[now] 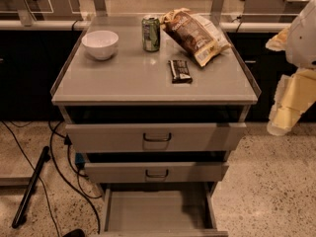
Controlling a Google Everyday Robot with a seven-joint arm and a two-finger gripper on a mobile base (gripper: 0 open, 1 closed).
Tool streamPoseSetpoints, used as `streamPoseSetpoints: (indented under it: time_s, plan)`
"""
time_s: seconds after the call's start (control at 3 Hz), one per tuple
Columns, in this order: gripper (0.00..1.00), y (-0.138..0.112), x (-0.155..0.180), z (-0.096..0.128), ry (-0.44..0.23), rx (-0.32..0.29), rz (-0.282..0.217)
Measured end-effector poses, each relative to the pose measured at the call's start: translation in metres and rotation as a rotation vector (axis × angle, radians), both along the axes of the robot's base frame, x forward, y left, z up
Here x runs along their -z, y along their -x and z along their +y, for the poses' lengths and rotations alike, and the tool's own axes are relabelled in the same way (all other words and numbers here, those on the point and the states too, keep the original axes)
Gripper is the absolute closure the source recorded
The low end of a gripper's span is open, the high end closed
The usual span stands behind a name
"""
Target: Place rxbar chocolate into bottom drawer
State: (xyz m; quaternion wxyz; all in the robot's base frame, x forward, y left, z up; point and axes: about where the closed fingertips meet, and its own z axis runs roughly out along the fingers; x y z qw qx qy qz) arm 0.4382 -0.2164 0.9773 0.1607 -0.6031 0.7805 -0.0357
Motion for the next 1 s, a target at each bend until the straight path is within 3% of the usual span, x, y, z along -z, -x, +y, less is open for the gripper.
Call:
streamPoseSetpoints:
  time_s: [0.33, 1.0]
  plan:
    - [0.0, 0.0, 0.0, 0.0, -0.001, 0.0, -0.001]
    - [0.0, -0.042, 0.002, 0.013, -0.061, 0.044, -0.037]
